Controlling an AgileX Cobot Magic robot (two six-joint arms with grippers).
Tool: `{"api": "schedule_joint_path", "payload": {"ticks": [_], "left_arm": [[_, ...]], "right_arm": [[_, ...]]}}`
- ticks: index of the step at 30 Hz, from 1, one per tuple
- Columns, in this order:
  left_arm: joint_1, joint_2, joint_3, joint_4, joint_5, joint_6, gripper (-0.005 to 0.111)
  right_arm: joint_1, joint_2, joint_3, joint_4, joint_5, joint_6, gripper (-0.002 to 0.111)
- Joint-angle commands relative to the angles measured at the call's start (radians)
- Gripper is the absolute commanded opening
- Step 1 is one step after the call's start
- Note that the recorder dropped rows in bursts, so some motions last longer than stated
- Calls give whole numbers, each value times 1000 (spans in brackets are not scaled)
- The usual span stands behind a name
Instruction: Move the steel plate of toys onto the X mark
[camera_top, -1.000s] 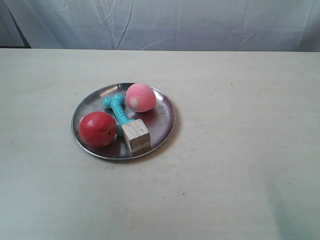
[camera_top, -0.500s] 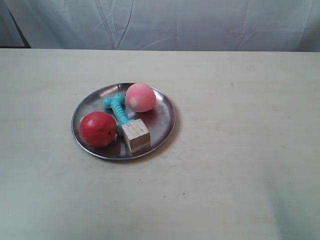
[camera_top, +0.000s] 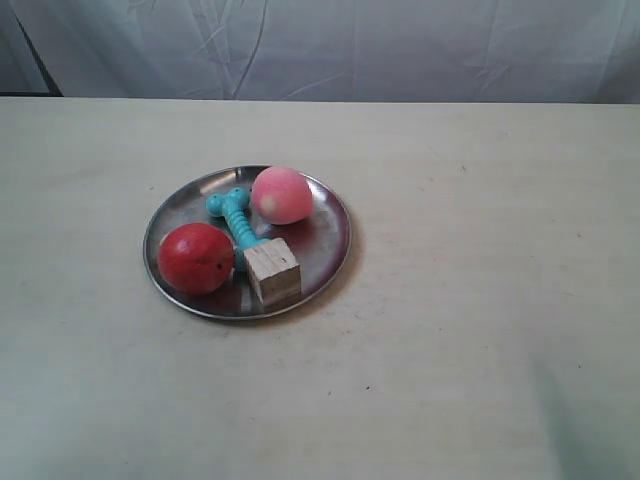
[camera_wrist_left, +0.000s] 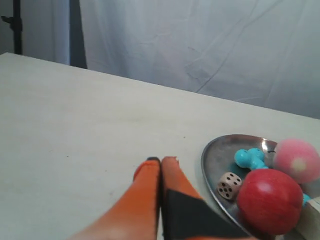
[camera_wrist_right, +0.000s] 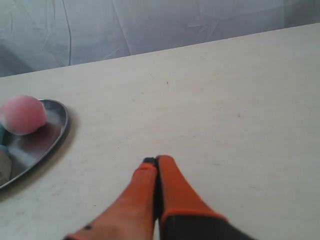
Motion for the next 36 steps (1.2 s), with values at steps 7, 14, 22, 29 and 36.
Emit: {"api": "schedule_joint_path", "payload": {"ticks": [7,14,22,29,36], "left_arm": [[77,-17,7,7,2,-38,0],[77,-17,7,9,1,-38,0],[77,-17,7,9,1,-38,0],[77,-17,7,9,1,-36,0],[77,-17,7,9,1,-36,0]], "right_arm": [[-6,-6,2,-8,-7,-1,1],[-6,-6,2,-8,-7,-1,1],[-6,-6,2,-8,-7,-1,1],[-6,-6,2,-6,-6,-1,1],[-6,-6,2,-6,-6,-1,1]]}}
